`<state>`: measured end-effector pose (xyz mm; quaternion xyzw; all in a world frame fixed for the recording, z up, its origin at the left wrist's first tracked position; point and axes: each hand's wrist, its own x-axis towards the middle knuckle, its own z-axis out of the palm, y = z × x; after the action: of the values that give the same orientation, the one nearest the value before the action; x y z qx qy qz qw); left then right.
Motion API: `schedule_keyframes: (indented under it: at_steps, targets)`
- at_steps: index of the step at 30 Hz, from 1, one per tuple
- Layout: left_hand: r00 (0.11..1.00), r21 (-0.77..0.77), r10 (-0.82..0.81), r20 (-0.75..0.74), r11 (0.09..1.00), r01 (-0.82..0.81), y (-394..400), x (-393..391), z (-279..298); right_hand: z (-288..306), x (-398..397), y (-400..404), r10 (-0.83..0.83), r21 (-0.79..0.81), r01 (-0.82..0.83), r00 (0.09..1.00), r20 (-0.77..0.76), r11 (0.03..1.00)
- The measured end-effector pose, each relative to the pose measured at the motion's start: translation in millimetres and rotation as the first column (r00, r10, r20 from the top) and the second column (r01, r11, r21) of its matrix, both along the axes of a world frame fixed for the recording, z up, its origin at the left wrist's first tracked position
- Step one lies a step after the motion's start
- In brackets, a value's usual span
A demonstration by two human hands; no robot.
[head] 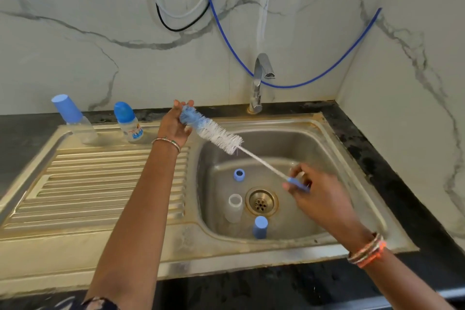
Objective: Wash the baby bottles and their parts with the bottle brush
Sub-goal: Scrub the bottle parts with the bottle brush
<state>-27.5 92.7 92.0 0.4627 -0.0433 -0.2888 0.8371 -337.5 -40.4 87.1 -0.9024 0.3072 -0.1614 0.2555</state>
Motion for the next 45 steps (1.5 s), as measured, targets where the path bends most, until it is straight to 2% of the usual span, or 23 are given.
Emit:
schedule_keyframes:
  at_steps: [2, 6, 7, 9, 10, 12, 14, 15, 17, 18, 19, 21, 23, 24, 26, 28, 30, 32, 34, 36, 38, 42, 45]
  targets:
    - [0.999, 0.149, 0.035, -0.025, 0.988, -0.031, -6.0, -5.2, -0.5, -2.5, -1.5, -4.0, -0.008, -0.535, 0.096, 0.986, 0.164, 0.839]
    - [0.996, 0.163, -0.075, -0.044, 0.983, 0.081, -6.1, -11.5, -2.6, 0.8, -4.1, -7.3, -0.037, -0.515, 0.169, 0.966, 0.256, 0.84]
    - [0.993, 0.147, -0.099, -0.056, 0.983, 0.107, -5.1, -11.0, -3.1, 2.8, -3.2, -7.7, -0.107, -0.377, 0.18, 0.972, 0.208, 0.909]
    - [0.988, 0.113, -0.135, -0.074, 0.983, 0.143, -3.4, -10.3, -5.5, 8.2, 0.0, -17.1, -0.193, 0.311, 0.188, 0.981, -0.012, 0.932]
    - [0.985, 0.086, -0.148, -0.087, 0.984, 0.155, -3.2, -10.2, -7.3, 9.9, 0.7, -21.1, -0.146, 0.699, 0.18, 0.983, -0.109, 0.692]
    - [0.981, 0.007, -0.155, -0.115, 0.988, 0.157, -5.2, -13.2, -8.9, 4.2, -0.9, -26.0, -0.028, 0.975, 0.141, 0.99, -0.138, 0.17]
    - [0.984, -0.079, -0.132, -0.123, 0.989, 0.123, -8.1, -16.5, -6.9, -4.7, -0.4, -24.4, 0.0, 0.993, 0.11, 0.994, -0.11, 0.039]
    - [0.986, -0.102, -0.107, -0.126, 0.99, 0.095, -9.8, -17.0, -5.1, -6.5, -0.6, -21.6, -0.012, 0.986, 0.112, 0.994, -0.111, 0.127]
    - [0.992, -0.064, -0.042, -0.122, 0.997, 0.034, -12.9, -14.7, -3.2, -7.9, 0.0, -13.1, -0.038, 0.748, 0.095, 0.995, -0.092, 0.657]
    - [0.995, -0.017, -0.008, -0.103, 1.0, 0.006, -15.0, -13.7, -2.2, -7.2, 0.5, -12.0, -0.064, 0.393, 0.099, 0.993, -0.099, 0.914]
    - [0.996, 0.031, 0.023, -0.089, 0.999, -0.02, -16.7, -14.1, 0.0, -5.7, 0.1, -13.1, -0.098, -0.013, 0.097, 0.989, -0.113, 0.995]
    - [0.992, 0.117, 0.094, -0.082, 0.989, -0.085, -21.2, -15.5, 1.0, -1.0, 1.0, -16.6, -0.109, -0.462, 0.094, 0.994, -0.005, 0.882]
    - [0.988, 0.136, 0.122, -0.095, 0.985, -0.109, -22.7, -13.9, -1.9, 7.1, 4.7, -18.3, -0.095, -0.474, 0.095, 0.995, 0.023, 0.875]
    - [0.989, 0.116, 0.103, -0.103, 0.989, -0.091, -22.8, -10.6, -4.7, 13.6, 8.1, -18.6, -0.095, -0.391, 0.087, 0.996, -0.001, 0.916]
    - [0.993, -0.021, 0.053, -0.106, 0.998, -0.056, -19.6, -3.4, -10.9, 27.2, 17.1, -22.0, -0.048, 0.091, 0.059, 0.992, -0.119, 0.994]
    - [0.992, -0.156, 0.051, -0.113, 0.985, -0.068, -15.5, 2.8, -15.0, 39.8, 22.9, -26.8, 0.042, 0.647, 0.105, 0.977, -0.208, 0.755]
    - [0.993, -0.161, 0.056, -0.103, 0.984, -0.073, -9.4, 5.5, -17.5, 39.6, 27.9, -33.8, 0.096, 0.756, 0.095, 0.974, -0.205, 0.647]
    - [0.993, -0.095, 0.09, -0.072, 0.991, -0.097, -6.5, 10.2, -22.7, 33.0, 30.7, -36.5, 0.079, 0.515, 0.044, 0.973, -0.215, 0.856]
    - [0.989, -0.018, 0.129, -0.067, 0.991, -0.131, -5.8, 8.5, -21.8, 26.1, 31.0, -31.0, 0.009, -0.028, -0.014, 0.983, -0.184, 1.0]
    - [0.984, 0.096, 0.174, -0.048, 0.981, -0.169, -6.4, 2.8, -20.8, 19.2, 29.9, -24.3, 0.014, -0.436, -0.03, 0.999, -0.04, 0.9]
    - [0.979, 0.157, 0.201, -0.041, 0.969, -0.192, -5.7, 2.4, -21.9, 10.6, 28.3, -22.0, 0.111, -0.614, -0.042, 0.991, 0.074, 0.788]
    - [0.986, 0.091, 0.109, -0.122, 0.991, -0.099, -2.8, 5.3, -23.1, 5.9, 22.7, -30.4, 0.162, -0.542, -0.061, 0.977, 0.141, 0.838]
    - [0.994, -0.01, 0.009, -0.11, 1.0, -0.01, 2.5, 1.9, -20.6, 15.4, 20.5, -30.8, 0.067, -0.135, -0.059, 0.996, 0.056, 0.989]
